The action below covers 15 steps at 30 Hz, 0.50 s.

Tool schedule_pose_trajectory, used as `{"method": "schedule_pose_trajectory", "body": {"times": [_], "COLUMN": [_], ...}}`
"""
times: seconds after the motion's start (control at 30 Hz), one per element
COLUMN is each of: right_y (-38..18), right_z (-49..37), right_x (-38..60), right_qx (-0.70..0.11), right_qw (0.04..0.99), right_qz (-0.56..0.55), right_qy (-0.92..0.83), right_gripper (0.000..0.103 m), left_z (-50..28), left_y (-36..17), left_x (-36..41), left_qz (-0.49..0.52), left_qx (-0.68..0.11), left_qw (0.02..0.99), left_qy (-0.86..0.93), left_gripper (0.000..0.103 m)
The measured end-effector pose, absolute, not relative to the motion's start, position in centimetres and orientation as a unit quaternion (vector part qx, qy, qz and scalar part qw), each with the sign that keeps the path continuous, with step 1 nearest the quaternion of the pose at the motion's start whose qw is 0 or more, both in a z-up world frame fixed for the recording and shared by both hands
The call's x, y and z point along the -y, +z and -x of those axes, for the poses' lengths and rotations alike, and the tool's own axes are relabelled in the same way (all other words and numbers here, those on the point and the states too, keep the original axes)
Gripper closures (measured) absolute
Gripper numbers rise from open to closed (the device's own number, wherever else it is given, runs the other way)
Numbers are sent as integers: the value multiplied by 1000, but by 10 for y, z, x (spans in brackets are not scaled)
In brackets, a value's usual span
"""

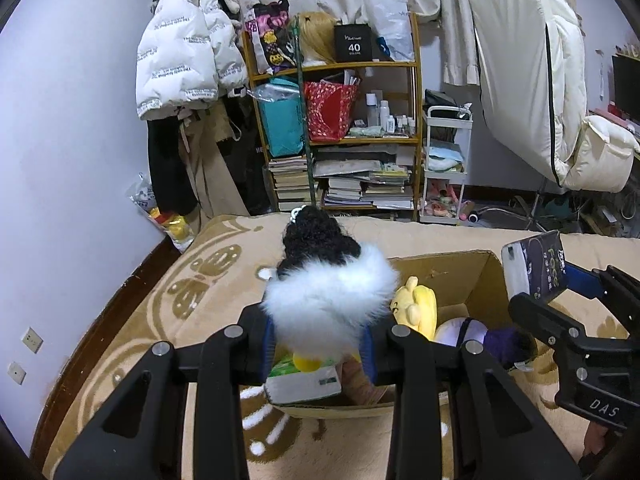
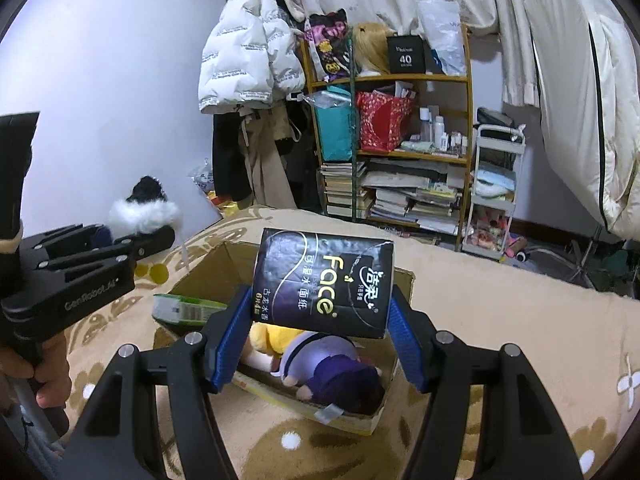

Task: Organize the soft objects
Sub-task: 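Carry the penguin with left tool while right tool carries Face pack over box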

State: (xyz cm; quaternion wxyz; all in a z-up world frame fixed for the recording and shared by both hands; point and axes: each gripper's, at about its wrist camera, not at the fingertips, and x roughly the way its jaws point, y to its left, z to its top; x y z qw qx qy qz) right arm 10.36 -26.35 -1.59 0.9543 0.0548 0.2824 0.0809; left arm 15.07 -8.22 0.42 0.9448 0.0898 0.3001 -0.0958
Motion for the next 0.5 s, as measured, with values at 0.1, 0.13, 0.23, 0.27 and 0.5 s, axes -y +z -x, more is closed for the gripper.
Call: {"method": "schedule_pose_trajectory", "body": {"times": [0.1, 0.13, 0.23, 0.27, 0.5], "right_y": [-23, -25, -33, -35, -43], "right_z": [-109, -111, -117, -119, -124], "right_x": [270, 271, 277, 278, 283], "right_qx": [-287, -289, -299, -301, -309], "right_qw": [953, 952, 948, 948, 944], "right_qz": [-59, -60, -72, -75, -89], "right_qy": [79, 78, 77, 77, 81], "right_gripper": [34, 34, 34, 34, 34], "left_z": [-159, -160, -168, -171, -177], "left_y": [-1, -3, -11, -13, -24], "left_x": [87, 88, 90, 90, 96], "left_qz": [-92, -95, -97, -95, -96], "left_qx": [-307, -308, -320, -323, -340], "left_qw": [942, 941, 937, 936, 929], "left_qy": [-100, -101, -102, -102, -107], "left_gripper": [71, 71, 70, 70, 70]}}
